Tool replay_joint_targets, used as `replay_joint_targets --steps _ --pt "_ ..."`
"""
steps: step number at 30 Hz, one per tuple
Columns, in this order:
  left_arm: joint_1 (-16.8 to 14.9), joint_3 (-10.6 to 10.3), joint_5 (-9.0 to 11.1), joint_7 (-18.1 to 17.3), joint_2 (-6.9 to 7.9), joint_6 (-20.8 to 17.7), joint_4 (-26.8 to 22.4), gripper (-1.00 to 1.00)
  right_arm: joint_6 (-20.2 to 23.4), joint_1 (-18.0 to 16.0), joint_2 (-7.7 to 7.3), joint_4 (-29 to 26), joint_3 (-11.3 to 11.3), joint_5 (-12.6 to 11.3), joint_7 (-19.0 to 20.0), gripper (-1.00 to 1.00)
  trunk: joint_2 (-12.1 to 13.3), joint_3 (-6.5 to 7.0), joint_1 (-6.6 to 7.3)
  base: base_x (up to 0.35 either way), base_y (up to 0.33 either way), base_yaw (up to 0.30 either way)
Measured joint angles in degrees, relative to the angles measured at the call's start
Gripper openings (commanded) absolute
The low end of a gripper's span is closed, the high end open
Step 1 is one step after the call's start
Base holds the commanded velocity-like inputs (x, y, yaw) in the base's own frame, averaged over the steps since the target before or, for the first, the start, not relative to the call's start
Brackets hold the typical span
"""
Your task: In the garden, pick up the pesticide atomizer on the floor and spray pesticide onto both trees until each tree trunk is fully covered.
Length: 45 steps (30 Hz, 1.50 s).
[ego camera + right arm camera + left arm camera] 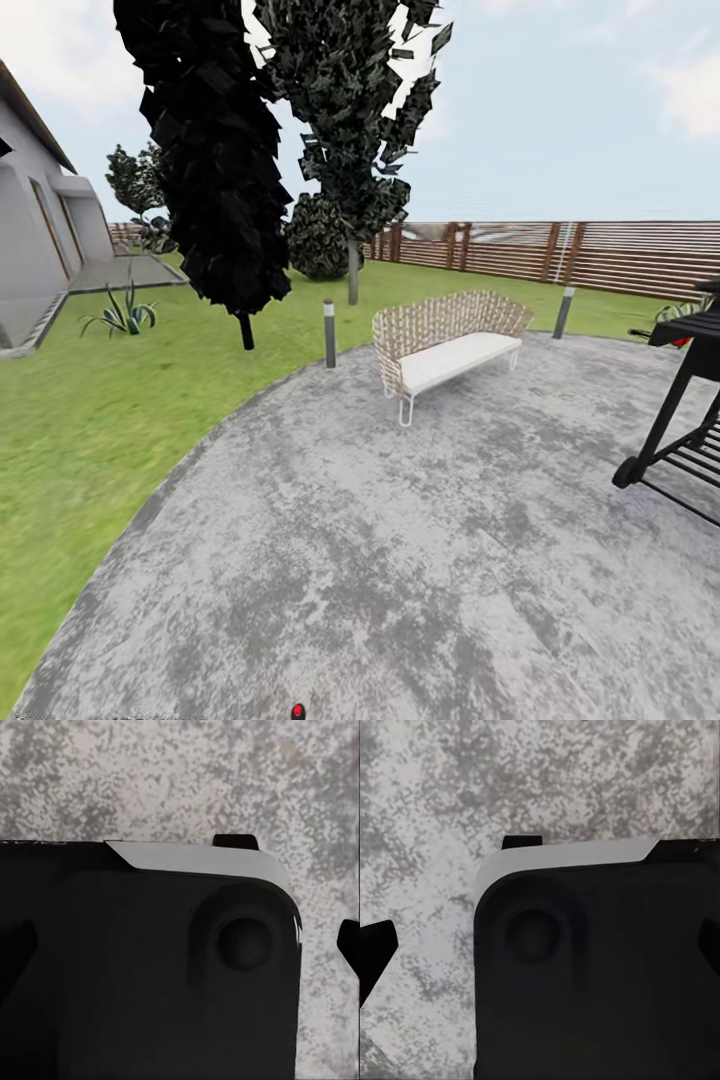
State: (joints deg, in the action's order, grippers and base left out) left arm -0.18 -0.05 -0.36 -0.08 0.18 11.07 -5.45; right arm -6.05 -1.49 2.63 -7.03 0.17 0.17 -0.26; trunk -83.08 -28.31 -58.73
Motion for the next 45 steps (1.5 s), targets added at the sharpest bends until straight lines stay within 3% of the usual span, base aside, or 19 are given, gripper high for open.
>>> replay_joint_targets --steps 16,21,24,29,37,40,45 --pt "0.0 -0.1 -0.2 0.0 0.16 0.0 -0.3 1.0 0.0 0.0 -0.06 -0.1 -0.1 0.0 0.1 1.0 0.0 -0.82 0.0 0.023 -0.033 0.262" --pt "-0.7 -0.4 -0.4 -0.1 0.53 -0.1 -0.7 1.0 0.1 -0.1 -0.97 -1.1 -0.1 0.2 0.1 1.0 0.0 -1.1 0.0 0.0 0.0 0.245" --pt "-2.2 -0.4 -0.4 -0.1 0.78 -0.1 -1.5 1.0 0.2 -0.5 -2.44 -8.7 -0.1 0.5 0.1 1.0 0.0 -1.26 0.0 0.0 0.0 0.245" --pt "-4.2 -0.4 -0.3 -0.1 1.0 -0.1 -5.3 1.0 0.1 -0.5 -3.11 -16.6 -0.1 0.5 0.0 1.0 0.0 -1.55 0.0 0.0 0.0 0.245" --pt "-6.6 -0.1 -0.3 0.0 1.14 -0.2 -19.1 1.0 -0.4 -1.6 -3.22 -30.2 -0.3 0.3 -0.1 1.0 0.0 -2.01 0.0 0.0 0.0 0.24" --pt "-6.7 0.1 0.2 -0.2 1.18 0.0 -23.5 1.0 -2.7 -2.1 -3.08 -32.0 -0.4 -0.1 -0.1 1.0 0.0 -2.19 0.0 0.0 0.0 0.228" --pt "-6.2 0.2 0.5 -0.5 1.12 0.9 -24.6 1.0 -5.6 -2.2 -2.99 -31.1 -0.4 -0.1 0.1 1.0 0.0 -2.51 0.0 0.0 0.0 0.222"
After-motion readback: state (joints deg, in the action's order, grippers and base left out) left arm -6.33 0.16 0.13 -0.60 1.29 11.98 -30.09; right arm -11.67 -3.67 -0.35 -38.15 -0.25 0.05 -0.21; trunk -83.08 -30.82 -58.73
